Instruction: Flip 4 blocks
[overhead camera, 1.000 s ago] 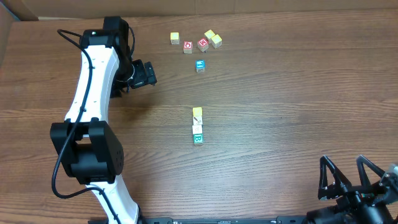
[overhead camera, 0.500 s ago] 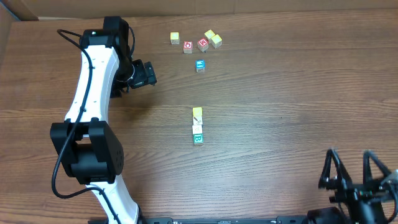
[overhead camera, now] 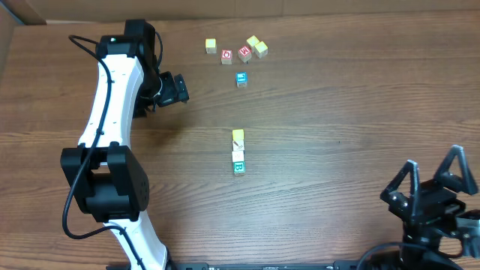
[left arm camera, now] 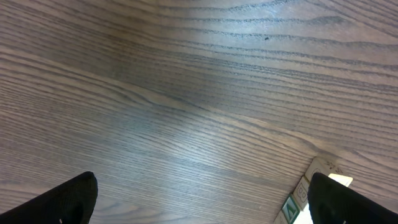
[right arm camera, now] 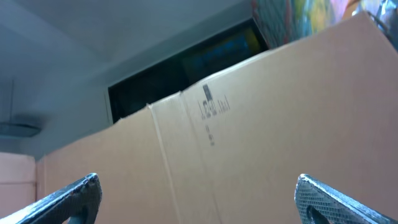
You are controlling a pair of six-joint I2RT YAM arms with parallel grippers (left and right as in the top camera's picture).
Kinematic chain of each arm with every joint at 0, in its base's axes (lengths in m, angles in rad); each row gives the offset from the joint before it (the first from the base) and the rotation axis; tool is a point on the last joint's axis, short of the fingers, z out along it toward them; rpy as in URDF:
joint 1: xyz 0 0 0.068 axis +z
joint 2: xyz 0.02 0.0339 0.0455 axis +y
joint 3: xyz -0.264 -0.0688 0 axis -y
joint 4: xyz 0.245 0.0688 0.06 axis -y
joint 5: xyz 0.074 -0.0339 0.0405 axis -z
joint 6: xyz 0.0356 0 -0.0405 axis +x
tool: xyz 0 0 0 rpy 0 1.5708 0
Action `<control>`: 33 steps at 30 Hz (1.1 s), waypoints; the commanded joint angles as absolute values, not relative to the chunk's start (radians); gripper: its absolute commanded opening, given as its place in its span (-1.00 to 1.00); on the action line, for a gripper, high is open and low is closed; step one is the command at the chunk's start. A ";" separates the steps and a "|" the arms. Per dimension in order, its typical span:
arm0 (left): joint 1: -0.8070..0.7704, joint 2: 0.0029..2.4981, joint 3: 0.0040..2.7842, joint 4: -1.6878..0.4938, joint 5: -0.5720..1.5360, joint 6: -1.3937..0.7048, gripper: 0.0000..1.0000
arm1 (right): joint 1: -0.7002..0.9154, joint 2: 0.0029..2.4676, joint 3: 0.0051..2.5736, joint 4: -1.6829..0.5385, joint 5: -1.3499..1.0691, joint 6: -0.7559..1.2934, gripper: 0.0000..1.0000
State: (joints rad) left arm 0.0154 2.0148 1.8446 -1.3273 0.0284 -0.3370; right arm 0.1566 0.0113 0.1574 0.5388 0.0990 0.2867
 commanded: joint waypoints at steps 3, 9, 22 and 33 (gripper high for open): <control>0.019 2.033 1.867 -1.326 0.022 -0.321 1.00 | 0.150 0.004 0.051 0.560 0.027 0.187 1.00; 0.019 2.033 1.867 -1.326 0.022 -0.321 1.00 | 0.150 0.004 0.008 0.419 0.005 0.148 1.00; 0.019 2.033 1.867 -1.326 0.022 -0.321 1.00 | 0.150 0.004 0.008 -0.072 -0.002 0.074 1.00; 0.019 2.033 1.867 -1.326 0.022 -0.321 0.99 | 0.150 0.005 0.008 -0.084 -0.002 0.048 1.00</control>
State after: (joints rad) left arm 0.0154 2.0148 1.8450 -1.3270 0.0284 -0.3370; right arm 0.1566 0.0113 0.0185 -0.0898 0.0036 0.0639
